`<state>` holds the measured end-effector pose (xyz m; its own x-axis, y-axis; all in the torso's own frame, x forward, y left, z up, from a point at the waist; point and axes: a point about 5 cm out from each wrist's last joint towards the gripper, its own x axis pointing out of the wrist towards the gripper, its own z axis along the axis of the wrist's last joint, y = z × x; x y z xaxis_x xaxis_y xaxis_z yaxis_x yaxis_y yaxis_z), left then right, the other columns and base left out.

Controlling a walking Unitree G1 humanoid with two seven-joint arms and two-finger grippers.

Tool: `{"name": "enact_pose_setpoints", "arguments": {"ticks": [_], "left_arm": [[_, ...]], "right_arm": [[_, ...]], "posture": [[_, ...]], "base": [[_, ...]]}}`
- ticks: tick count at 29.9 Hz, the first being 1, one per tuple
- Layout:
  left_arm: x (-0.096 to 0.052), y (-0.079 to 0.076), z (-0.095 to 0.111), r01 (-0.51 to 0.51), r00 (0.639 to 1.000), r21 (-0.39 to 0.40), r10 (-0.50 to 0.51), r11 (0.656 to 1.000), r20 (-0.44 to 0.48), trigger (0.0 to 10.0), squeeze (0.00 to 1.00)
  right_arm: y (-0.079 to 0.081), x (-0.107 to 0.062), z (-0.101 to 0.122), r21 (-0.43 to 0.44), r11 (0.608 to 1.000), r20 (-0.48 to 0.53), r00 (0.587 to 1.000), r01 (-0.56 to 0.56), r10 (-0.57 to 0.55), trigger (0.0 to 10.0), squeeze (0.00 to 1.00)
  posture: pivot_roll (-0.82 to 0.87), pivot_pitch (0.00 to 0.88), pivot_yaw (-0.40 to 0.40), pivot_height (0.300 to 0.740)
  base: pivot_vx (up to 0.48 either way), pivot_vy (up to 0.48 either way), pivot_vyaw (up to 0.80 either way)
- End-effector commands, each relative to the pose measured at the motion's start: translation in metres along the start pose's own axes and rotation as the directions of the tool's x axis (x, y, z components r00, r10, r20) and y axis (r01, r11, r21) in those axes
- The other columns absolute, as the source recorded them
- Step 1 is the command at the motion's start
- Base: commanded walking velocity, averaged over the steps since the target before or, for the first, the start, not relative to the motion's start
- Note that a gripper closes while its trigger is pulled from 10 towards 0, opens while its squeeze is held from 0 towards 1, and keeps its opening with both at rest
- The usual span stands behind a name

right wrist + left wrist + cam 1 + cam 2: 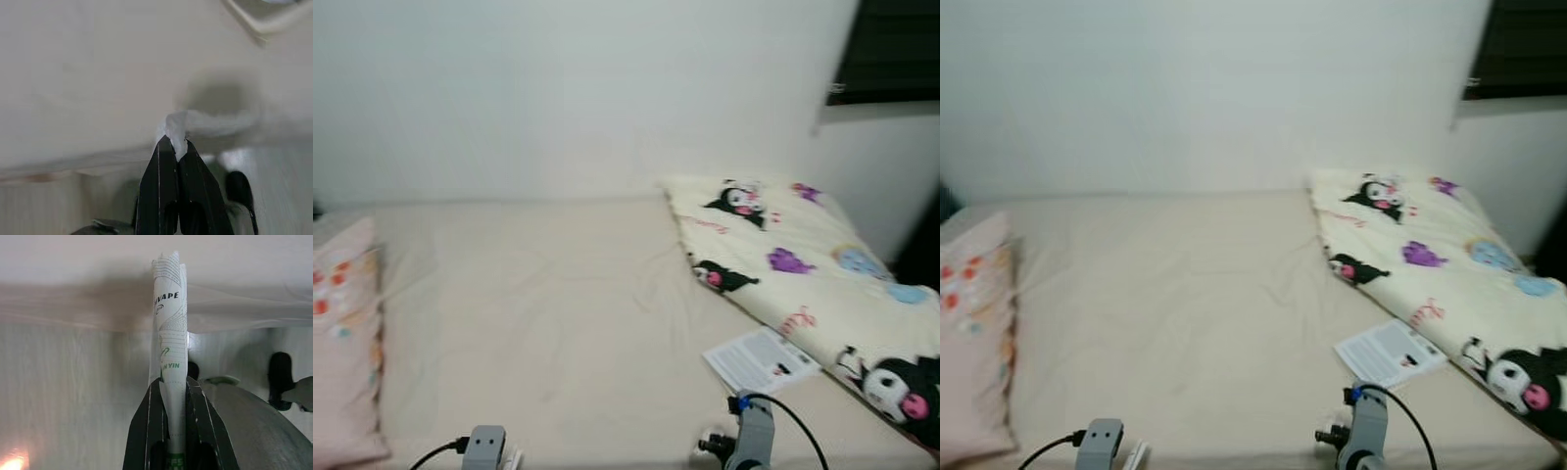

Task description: Clean up the room

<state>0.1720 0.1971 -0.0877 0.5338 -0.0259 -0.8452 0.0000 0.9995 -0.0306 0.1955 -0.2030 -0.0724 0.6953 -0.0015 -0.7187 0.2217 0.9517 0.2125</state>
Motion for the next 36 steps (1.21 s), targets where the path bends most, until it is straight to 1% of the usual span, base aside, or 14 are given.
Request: {"name": "enact_pose_setpoints", "arguments": {"ticks": [1, 4, 6, 8, 10, 16, 19, 22, 27, 36], "left_arm": [[0.000, 0.000, -0.002, -0.004, 1.000, 0.006, 0.004, 1.000, -0.022, 10.0, 0.00], [0.000, -0.001, -0.003, -0.005, 0.999, 0.010, 0.005, 1.000, -0.039, 10.0, 0.00], [0.000, -0.002, -0.004, 0.000, 0.999, 0.015, 0.000, 1.000, -0.051, 10.0, 0.00], [0.001, -0.002, -0.003, 0.001, 0.999, 0.016, -0.001, 1.000, -0.045, 10.0, 0.00], [0.001, -0.003, 0.000, 0.004, 1.000, 0.023, -0.004, 1.000, -0.031, 10.0, 0.00], [0.001, -0.003, 0.004, 0.012, 1.000, 0.047, -0.011, 0.999, -0.015, 10.0, 0.00], [0.001, -0.003, 0.003, 0.010, 1.000, 0.055, -0.009, 0.998, -0.021, 10.0, 0.00], [0.001, -0.003, 0.000, 0.010, 1.000, 0.063, -0.009, 0.998, -0.029, 10.0, 0.00], [0.001, -0.004, -0.002, 0.015, 0.999, 0.082, -0.012, 0.997, -0.032, 10.0, 0.00], [0.000, -0.004, -0.003, 0.021, 0.999, 0.102, -0.018, 0.995, -0.036, 10.0, 0.00]], "right_arm": [[-0.003, -0.003, -0.011, 0.032, 0.999, -0.038, 0.999, 0.022, -0.021, 10.0, 0.00], [-0.006, -0.004, -0.012, 0.030, 0.999, -0.040, 0.999, 0.031, -0.030, 10.0, 0.00], [-0.011, -0.004, -0.009, 0.043, 0.998, -0.031, 0.998, 0.047, -0.046, 10.0, 0.00], [-0.012, -0.004, -0.007, 0.048, 0.998, -0.023, 0.999, 0.050, -0.049, 10.0, 0.00], [-0.012, -0.003, -0.003, 0.053, 0.997, -0.011, 0.999, 0.049, -0.048, 10.0, 0.00], [-0.008, 0.000, 0.008, 0.044, 0.998, 0.017, 0.999, 0.034, -0.035, 10.0, 0.00], [-0.007, 0.001, 0.010, 0.041, 0.999, 0.022, 0.999, 0.027, -0.028, 10.0, 0.00], [-0.002, 0.003, 0.013, 0.031, 1.000, 0.031, 1.000, -0.001, 0.000, 10.0, 0.00], [0.003, 0.004, 0.015, 0.020, 0.999, 0.033, 0.999, -0.025, 0.024, 10.0, 0.00], [0.006, 0.005, 0.017, -0.011, 0.998, 0.033, 0.998, -0.059, 0.059, 10.0, 0.00]], "posture": [[0.04, 0.014, 0.011, 0.740], [0.04, 0.012, 0.014, 0.740], [0.03, 0.011, 0.018, 0.740], [0.03, 0.009, 0.019, 0.740], [0.03, 0.009, 0.019, 0.740], [0.03, 0.007, 0.019, 0.740], [0.03, 0.007, 0.019, 0.740], [0.03, 0.007, 0.017, 0.740], [0.03, 0.010, 0.012, 0.740], [0.03, 0.003, 0.008, 0.740]], "base": [[0.000, 0.000, 0.79], [-0.245, 0.000, 0.79], [-0.480, 0.000, 0.79], [-0.480, 0.000, 0.79], [-0.122, 0.000, 0.79], [0.000, 0.000, 0.79], [0.000, 0.000, 0.79], [0.000, 0.000, 0.79], [0.000, 0.000, 0.79], [0.000, 0.000, 0.79]]}}
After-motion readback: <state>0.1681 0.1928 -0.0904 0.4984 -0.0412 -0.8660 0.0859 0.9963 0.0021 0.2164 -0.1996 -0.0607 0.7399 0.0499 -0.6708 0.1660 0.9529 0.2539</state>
